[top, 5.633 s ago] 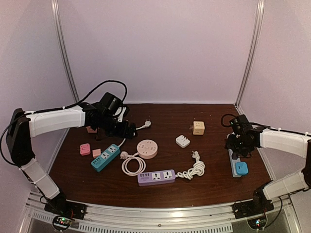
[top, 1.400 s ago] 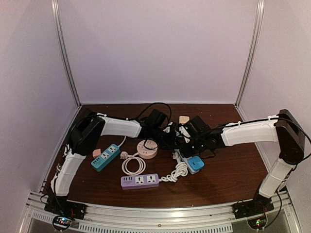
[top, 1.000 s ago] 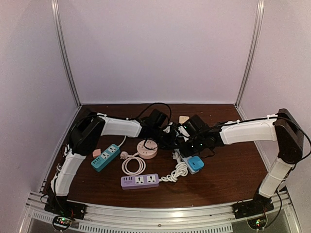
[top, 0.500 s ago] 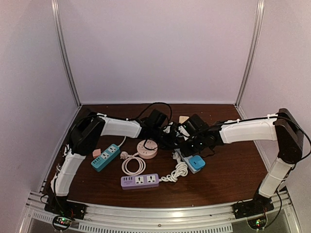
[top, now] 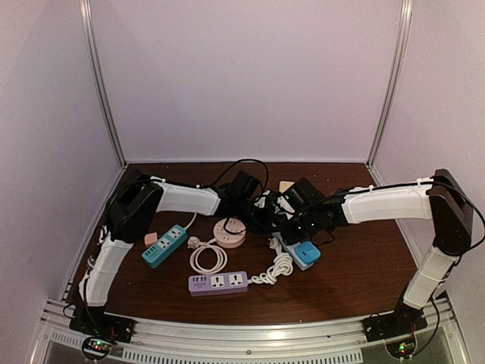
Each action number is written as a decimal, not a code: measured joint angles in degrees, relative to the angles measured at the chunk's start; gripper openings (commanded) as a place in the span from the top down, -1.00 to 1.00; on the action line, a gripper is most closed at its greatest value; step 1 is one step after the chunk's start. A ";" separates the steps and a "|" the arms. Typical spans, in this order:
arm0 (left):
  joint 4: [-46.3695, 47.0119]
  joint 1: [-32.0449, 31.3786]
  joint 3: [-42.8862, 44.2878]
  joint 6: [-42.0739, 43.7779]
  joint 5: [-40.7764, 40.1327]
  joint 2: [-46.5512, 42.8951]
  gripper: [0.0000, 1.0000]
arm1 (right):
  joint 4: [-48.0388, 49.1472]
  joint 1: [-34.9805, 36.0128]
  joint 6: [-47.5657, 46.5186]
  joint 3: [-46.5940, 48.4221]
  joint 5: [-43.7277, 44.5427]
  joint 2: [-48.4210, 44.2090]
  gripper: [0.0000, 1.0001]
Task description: Pull the plug off the socket
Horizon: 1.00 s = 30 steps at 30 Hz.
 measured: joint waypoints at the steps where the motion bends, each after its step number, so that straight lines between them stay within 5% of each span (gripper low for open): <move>1: 0.00 0.00 0.00 0.09 0.00 0.00 0.95 | -0.04 0.00 0.00 0.00 -0.02 0.00 0.60; 12: -1.36 -0.04 0.35 0.90 -0.26 -0.09 0.95 | -0.46 -1.14 -0.11 0.02 -1.29 0.09 0.17; 26: -1.77 -0.04 0.55 1.05 -0.31 -0.09 0.95 | -0.96 -1.20 -0.44 1.33 -1.88 1.97 0.15; 30: -1.79 -0.04 0.57 1.05 -0.31 -0.09 0.95 | -1.64 -1.20 -0.46 1.68 -1.84 2.73 0.30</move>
